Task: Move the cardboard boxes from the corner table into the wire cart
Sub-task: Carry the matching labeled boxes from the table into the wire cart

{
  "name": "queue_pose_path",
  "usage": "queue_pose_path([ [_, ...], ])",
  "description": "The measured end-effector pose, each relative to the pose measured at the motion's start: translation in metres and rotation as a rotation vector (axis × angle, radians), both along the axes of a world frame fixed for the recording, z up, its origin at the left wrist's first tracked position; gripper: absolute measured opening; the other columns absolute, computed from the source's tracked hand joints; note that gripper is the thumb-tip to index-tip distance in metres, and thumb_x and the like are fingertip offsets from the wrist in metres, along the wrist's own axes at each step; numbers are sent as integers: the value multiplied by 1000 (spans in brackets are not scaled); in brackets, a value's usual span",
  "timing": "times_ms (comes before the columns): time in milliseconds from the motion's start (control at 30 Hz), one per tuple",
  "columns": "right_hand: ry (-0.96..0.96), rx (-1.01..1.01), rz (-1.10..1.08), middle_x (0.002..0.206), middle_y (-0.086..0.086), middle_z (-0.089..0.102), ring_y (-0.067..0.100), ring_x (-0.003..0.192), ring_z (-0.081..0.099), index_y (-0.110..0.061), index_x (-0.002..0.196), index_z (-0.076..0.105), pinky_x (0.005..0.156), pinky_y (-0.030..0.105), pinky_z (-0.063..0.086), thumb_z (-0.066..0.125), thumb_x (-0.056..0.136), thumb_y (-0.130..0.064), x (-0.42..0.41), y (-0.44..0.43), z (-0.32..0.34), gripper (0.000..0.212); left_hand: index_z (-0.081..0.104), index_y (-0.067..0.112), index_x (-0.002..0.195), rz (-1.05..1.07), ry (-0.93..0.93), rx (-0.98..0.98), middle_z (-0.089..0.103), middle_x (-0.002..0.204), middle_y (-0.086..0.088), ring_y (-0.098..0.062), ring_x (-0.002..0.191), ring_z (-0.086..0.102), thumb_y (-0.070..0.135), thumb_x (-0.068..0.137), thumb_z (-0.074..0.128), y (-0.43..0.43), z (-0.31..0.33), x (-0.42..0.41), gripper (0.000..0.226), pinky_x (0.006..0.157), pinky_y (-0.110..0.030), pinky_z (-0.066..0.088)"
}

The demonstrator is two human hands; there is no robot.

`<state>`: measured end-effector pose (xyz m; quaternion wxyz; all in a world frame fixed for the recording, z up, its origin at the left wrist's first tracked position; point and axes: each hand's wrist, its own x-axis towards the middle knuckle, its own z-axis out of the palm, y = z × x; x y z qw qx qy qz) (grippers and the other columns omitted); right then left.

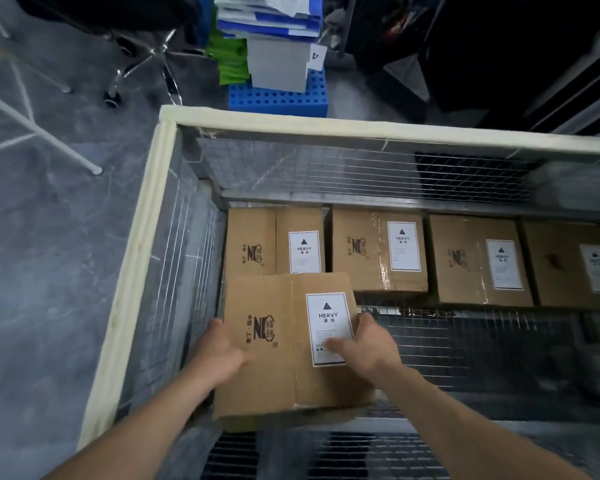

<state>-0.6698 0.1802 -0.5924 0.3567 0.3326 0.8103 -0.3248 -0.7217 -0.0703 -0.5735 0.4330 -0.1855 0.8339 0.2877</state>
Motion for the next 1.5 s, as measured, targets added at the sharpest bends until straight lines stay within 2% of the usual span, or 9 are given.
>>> queue_pose_path([
  [100,-6,-12,-24,105,-8,61,18,98,63,-25,117,46,85,36,54,79,77,-53,-7,0,-10,59,46,23,112,-8,-24,2,59,106,5,-19,101,58,17,82,81,-1,-11,-11,46,87,-36,50],
  [400,31,18,-51,102,-10,65,13,87,61,-26,114,51,64,29,44,82,74,-51,-19,-3,-22,56,49,25,111,20,-37,26,61,105,6,-17,98,60,19,76,85,-6,-25,-26,51,90,-41,51],
  [567,38,6,-64,102,-11,64,16,94,66,-28,112,47,83,36,55,84,75,-48,-17,-5,-19,56,48,25,110,40,-20,32,61,105,7,-18,99,60,18,75,86,-8,-22,-25,53,94,-43,51],
  [800,37,-29,-104,104,-11,67,13,89,66,-27,114,48,68,28,51,86,75,-46,-21,-8,-19,58,45,24,111,72,21,19,60,106,5,-22,103,60,16,77,85,-7,-20,-28,54,95,-46,52],
  [1067,57,-18,-119,102,-12,67,15,91,67,-24,113,51,81,36,57,89,71,-43,-20,-7,-16,60,45,26,101,136,58,25,61,102,5,-18,94,61,11,74,86,-6,-20,-25,52,83,-41,52],
  [1267,52,-43,-158,100,-13,68,9,84,66,-23,116,53,66,25,54,91,72,-38,-28,-10,-14,60,47,22,114,113,53,26,60,105,5,-21,101,62,11,76,85,-7,-11,-32,55,94,-46,53],
  [1367,34,-18,-154,100,-10,68,15,89,67,-23,109,52,76,32,57,93,66,-40,-26,-17,-23,62,45,21,114,123,44,13,60,107,2,-24,103,62,7,76,84,-8,-18,-32,56,97,-51,52],
  [1433,20,-19,-154,95,-11,64,16,89,65,-23,109,49,78,33,55,93,65,-38,-21,-22,-33,65,44,17,124,124,38,-29,60,115,-2,-27,109,62,4,76,83,-9,-28,-25,63,99,-50,51],
  [1500,6,-42,-156,93,-12,60,15,87,63,-24,113,44,75,32,55,92,69,-31,-12,-27,-47,65,42,12,131,111,41,-105,61,114,-5,-25,100,65,-1,79,78,-9,-43,-15,65,89,-42,56],
])
